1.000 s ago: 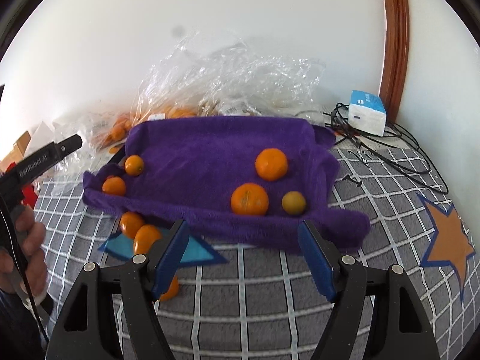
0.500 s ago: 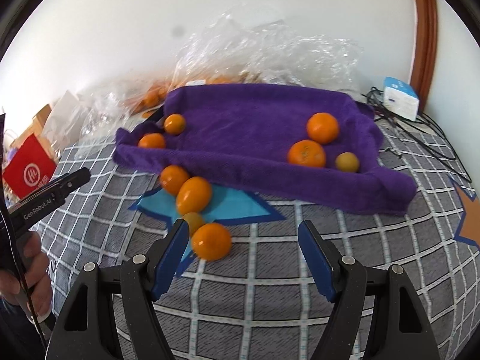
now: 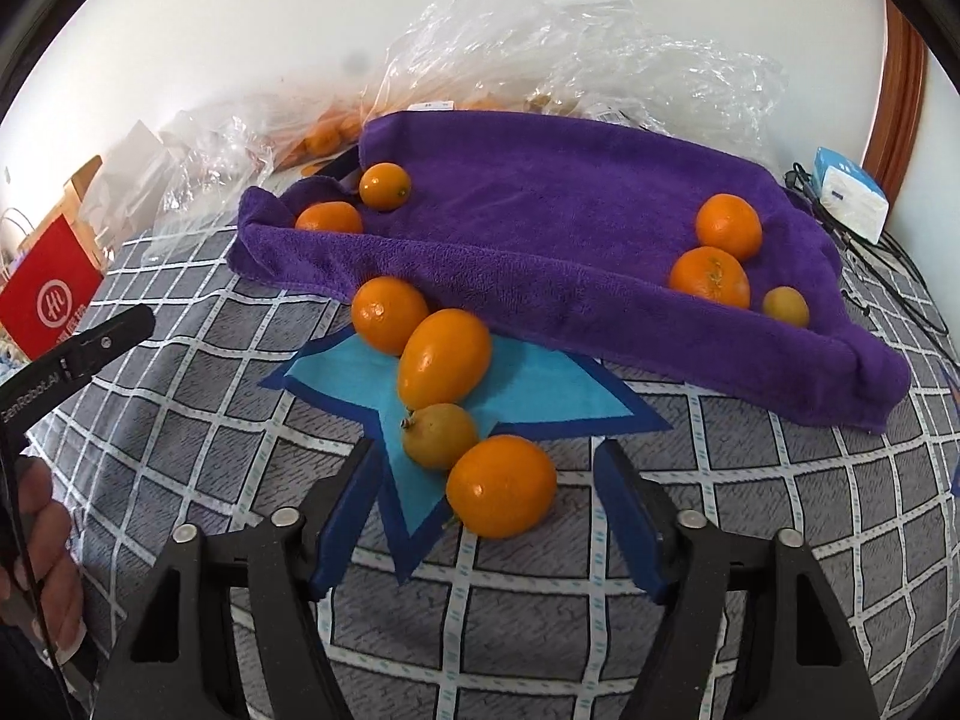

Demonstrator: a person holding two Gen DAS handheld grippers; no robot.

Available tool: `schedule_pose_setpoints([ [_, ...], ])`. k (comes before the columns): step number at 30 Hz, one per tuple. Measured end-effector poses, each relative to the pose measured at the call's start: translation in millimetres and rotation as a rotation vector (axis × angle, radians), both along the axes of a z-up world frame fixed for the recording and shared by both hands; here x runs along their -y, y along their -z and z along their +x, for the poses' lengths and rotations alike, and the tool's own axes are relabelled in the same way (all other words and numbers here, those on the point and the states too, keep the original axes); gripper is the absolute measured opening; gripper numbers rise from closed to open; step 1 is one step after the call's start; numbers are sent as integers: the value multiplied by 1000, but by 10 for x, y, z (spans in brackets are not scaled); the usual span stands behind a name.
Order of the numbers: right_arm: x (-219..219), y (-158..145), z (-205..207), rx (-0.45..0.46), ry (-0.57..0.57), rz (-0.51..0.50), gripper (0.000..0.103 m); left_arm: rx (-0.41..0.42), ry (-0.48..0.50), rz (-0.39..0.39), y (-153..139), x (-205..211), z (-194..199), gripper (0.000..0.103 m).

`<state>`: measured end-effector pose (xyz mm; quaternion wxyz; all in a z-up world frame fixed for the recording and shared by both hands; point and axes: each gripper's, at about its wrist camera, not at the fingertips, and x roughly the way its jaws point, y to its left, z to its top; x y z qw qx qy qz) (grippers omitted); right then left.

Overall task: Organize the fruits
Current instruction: 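Grasp an orange with the right gripper from the star mat, then grasp an oval orange fruit with the left gripper while the right holds its orange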

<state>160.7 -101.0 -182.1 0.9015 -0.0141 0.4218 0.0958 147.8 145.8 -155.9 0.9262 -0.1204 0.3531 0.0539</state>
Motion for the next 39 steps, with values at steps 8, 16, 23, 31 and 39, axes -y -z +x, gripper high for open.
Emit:
schedule_pose_setpoints([
  [8,61,-32,15,35,28,-10,33,2,8,11,1,20,-5,61],
  [16,283,-57,-48,33,59,10,33,1,39,31,-1,97,-4,61],
  [23,316,15,-161,8,49,-45,38,-5,44,26,13,97,3,61],
  [31,344,-5,-239,29,69,-45,34,-8,87,17,24,167,-25,61],
  [39,498,-82,-295,36,93,-25,34,-69,118,5,100,275,21,61],
])
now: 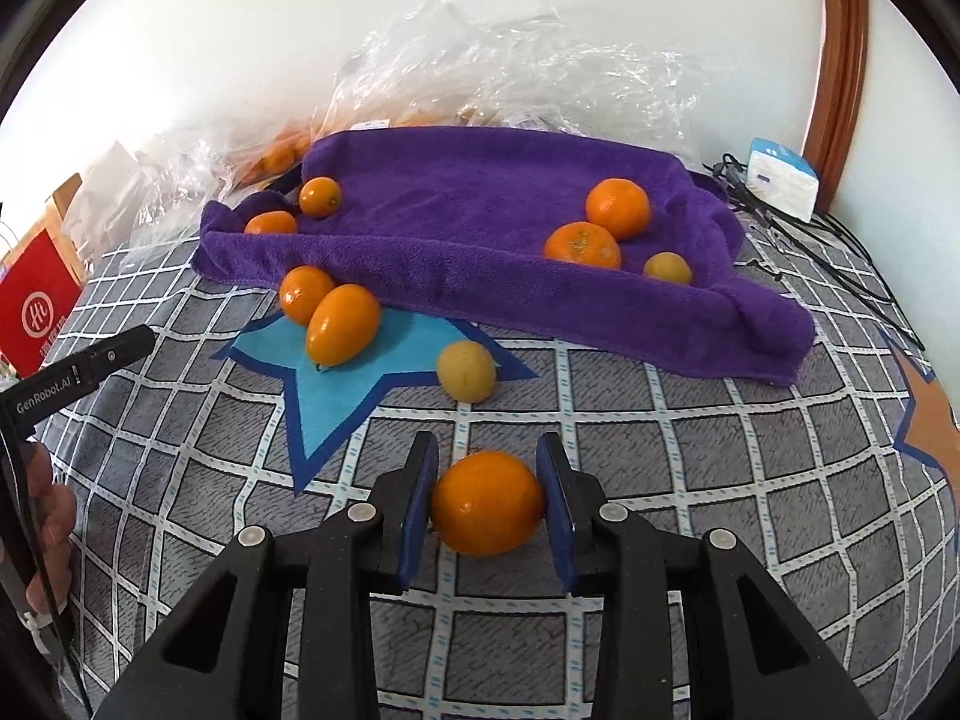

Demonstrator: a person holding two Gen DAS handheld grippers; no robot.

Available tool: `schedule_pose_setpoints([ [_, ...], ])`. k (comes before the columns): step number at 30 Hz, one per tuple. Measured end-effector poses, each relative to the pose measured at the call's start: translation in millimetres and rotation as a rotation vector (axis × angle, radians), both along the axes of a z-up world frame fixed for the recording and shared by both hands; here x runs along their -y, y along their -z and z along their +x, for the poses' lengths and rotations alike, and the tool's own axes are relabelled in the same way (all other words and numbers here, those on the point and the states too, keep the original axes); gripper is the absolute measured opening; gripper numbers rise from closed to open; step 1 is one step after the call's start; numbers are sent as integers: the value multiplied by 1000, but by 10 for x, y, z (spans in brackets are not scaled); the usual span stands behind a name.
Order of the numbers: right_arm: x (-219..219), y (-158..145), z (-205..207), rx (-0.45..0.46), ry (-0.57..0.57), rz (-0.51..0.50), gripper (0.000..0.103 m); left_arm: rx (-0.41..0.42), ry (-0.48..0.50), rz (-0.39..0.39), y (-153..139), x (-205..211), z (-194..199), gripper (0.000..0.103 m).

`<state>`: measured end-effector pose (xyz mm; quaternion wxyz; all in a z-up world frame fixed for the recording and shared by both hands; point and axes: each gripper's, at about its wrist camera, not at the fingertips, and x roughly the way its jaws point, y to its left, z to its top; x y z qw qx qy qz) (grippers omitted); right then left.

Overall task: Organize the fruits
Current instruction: 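Grasp an oval orange fruit with the left gripper while the right holds its orange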

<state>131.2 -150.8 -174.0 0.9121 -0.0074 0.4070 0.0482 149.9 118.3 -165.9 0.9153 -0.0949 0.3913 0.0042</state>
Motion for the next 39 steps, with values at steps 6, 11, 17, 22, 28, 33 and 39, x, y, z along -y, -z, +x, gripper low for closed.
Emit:
schedule_pose_setpoints([
  [6,174,-79,23,14,33,-5,34,-78,35,53,33,119,-27,61],
  [11,301,-113,57,23,51,-8,34,-120,30,-46,-6,83,27,61],
  [17,430,-122,93,22,63,-9,34,-122,81,-119,-78,278,217,61],
  [22,606,-127,87,21,87,-16,34,-128,159,-131,-81,633,433,61],
  [28,800,-87,69,8,112,-28,34,-124,157,-157,-14,830,599,60],
  [33,955,-79,80,4,137,-43,34,-101,152,-175,30,885,684,60],
  [39,1001,-31,155,-12,163,0,34,-84,144,-97,64,1007,721,59],
])
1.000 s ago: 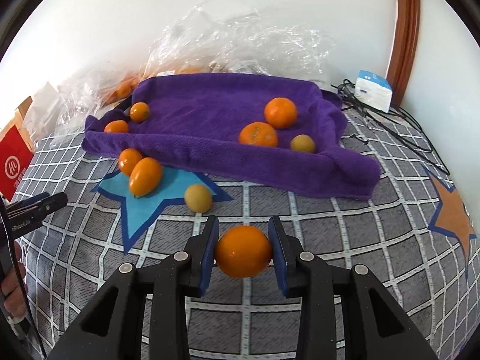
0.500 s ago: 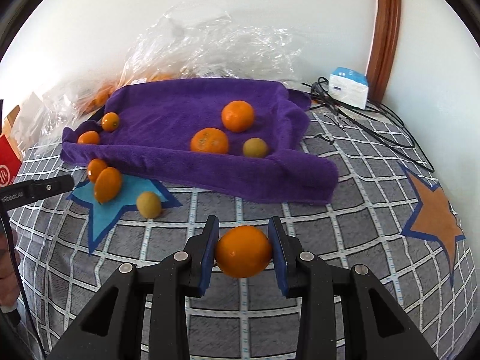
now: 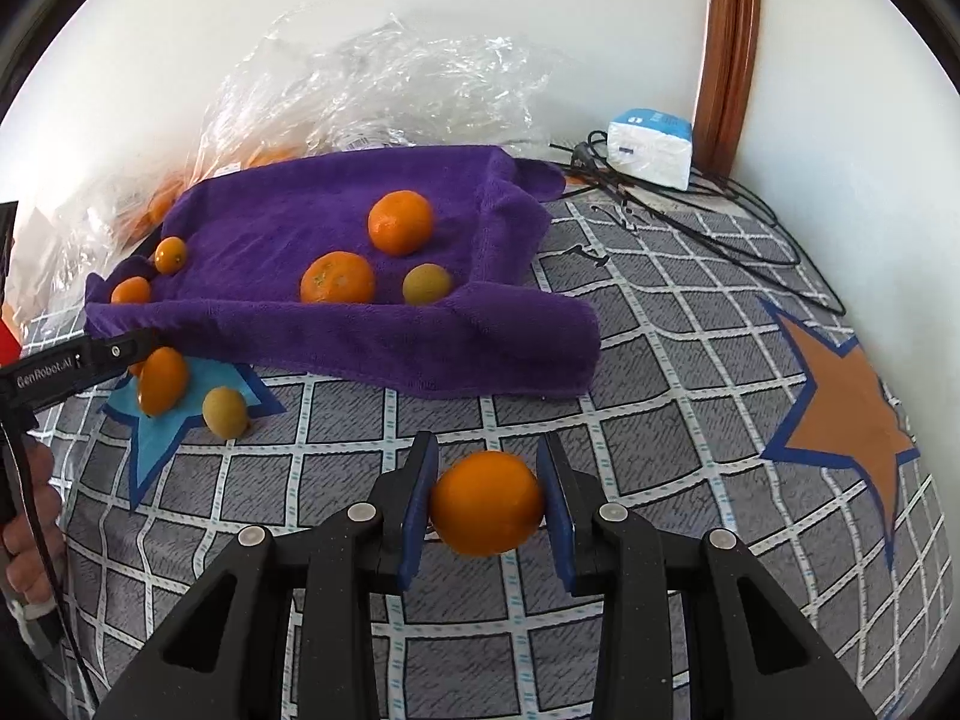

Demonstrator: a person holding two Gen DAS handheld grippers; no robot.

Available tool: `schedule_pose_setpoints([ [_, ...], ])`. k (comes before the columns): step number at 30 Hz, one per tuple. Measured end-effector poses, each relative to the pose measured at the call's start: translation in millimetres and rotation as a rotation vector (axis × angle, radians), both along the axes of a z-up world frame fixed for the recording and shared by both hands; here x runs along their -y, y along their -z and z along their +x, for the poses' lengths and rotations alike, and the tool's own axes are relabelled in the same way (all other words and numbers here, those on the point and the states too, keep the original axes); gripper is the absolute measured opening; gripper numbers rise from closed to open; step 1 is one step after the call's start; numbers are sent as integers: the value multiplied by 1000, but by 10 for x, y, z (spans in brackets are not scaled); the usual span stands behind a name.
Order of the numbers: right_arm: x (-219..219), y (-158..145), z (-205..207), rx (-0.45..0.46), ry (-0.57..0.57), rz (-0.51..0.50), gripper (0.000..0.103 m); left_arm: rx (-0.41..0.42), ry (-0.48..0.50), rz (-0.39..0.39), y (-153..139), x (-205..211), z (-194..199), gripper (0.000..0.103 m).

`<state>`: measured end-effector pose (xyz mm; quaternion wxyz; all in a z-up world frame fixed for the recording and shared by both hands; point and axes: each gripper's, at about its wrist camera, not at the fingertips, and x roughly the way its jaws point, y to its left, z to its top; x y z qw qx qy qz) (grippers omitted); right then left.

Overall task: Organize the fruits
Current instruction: 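Grasp an oval orange fruit with the left gripper while the right holds its orange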

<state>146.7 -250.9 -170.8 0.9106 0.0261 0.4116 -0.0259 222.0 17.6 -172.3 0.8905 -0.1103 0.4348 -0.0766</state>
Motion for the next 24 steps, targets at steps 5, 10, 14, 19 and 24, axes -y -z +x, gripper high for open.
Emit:
schedule_pose_setpoints([
  [5,-78,-10,31,5,7,18,34,-10,25,-25,-16,-57,-21,34],
  [10,-156,-118,-16,26,-1,19,34,5,-3,-18,-103,-220,-129,34],
  [14,-213,-219,-77,32,-2,24,34,13,-24,-23,-216,-346,-251,34],
  [19,-300,-396,-162,54,-11,12,34,18,-34,-11,-327,-452,-419,34],
  [24,-384,-572,-230,82,-16,9,34,25,-39,-28,-422,-544,-554,34],
])
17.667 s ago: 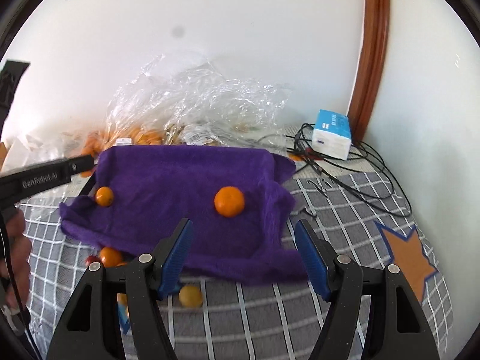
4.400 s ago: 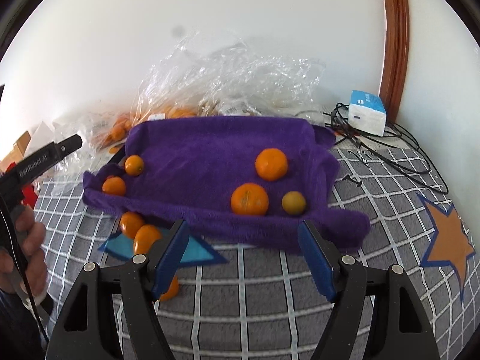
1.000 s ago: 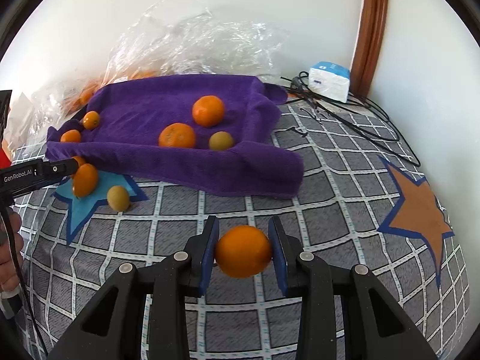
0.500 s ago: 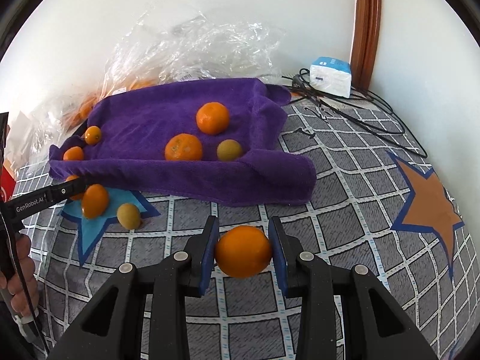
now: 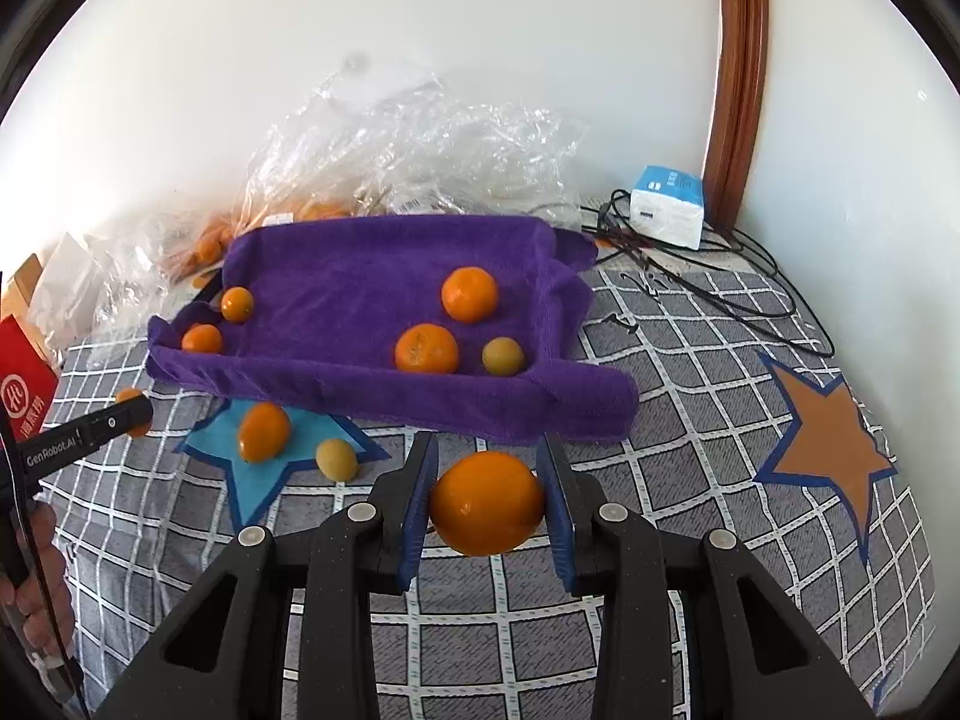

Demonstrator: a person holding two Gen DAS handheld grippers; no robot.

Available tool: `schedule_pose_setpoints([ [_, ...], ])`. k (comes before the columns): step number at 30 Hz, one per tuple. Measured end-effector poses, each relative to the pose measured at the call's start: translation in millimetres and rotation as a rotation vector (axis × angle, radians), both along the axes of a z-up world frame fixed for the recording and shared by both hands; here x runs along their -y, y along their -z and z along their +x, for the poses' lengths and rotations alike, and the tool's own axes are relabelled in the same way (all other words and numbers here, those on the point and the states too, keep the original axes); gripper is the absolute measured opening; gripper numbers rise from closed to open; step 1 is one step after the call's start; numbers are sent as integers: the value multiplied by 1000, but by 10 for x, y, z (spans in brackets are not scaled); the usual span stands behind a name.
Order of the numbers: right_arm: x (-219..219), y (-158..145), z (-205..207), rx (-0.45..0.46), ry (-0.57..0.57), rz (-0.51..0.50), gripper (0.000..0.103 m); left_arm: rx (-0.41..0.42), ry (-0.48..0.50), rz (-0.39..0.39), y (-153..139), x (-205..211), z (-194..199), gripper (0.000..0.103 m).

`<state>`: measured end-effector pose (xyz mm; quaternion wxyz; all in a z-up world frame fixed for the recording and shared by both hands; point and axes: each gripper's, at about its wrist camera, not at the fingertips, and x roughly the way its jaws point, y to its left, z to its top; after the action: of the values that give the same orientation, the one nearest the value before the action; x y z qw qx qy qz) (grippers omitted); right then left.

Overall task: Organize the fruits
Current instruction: 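Grasp an oval orange fruit with the left gripper while the right holds its orange, then carry both fruits onto the purple towel and open both grippers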

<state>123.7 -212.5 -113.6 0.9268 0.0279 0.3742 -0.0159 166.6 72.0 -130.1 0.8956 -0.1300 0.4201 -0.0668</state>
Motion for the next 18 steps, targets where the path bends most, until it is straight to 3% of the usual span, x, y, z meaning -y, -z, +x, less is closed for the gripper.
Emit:
schedule_pose_setpoints([
  [18,11,-240,-93,22,-10,56,34,79,-25,15,-482,2,-245,34],
])
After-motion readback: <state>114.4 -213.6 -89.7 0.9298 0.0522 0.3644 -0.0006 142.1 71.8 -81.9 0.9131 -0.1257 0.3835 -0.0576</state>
